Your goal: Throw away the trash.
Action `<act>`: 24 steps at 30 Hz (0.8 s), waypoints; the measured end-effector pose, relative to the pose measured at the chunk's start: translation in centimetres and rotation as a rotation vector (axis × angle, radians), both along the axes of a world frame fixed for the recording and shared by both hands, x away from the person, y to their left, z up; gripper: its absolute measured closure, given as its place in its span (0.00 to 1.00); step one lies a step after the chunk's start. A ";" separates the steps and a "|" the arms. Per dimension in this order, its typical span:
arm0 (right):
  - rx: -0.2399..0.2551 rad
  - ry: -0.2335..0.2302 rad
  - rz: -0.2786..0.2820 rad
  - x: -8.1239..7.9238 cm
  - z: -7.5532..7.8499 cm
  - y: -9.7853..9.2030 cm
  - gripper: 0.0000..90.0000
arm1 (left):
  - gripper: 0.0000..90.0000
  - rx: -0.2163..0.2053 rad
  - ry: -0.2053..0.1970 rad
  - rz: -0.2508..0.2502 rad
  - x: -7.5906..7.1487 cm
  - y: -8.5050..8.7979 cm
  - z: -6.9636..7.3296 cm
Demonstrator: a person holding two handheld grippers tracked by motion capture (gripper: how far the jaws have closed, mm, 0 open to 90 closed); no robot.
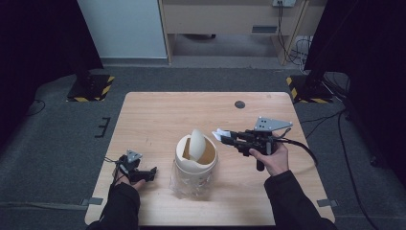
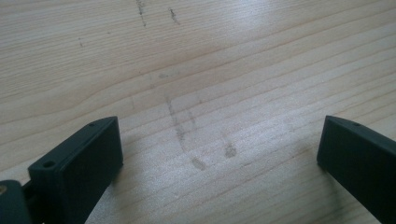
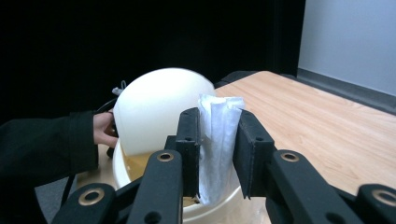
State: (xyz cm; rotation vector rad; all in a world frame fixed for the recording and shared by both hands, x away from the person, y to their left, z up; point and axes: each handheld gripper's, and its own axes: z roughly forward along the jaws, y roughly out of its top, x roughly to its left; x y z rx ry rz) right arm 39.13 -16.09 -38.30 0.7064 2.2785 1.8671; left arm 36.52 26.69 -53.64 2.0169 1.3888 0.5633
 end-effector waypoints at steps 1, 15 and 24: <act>-0.003 0.002 0.005 0.0 -0.1 0.2 0.81 | 0.00 0.000 0.000 0.000 0.0 0.0 0.0; -0.002 0.047 0.065 -0.3 -1.2 1.3 0.81 | 0.00 0.000 0.000 0.000 0.0 0.0 0.0; -0.018 0.072 0.085 -0.4 -1.9 1.9 0.82 | 0.00 0.000 0.000 0.000 0.0 0.0 0.0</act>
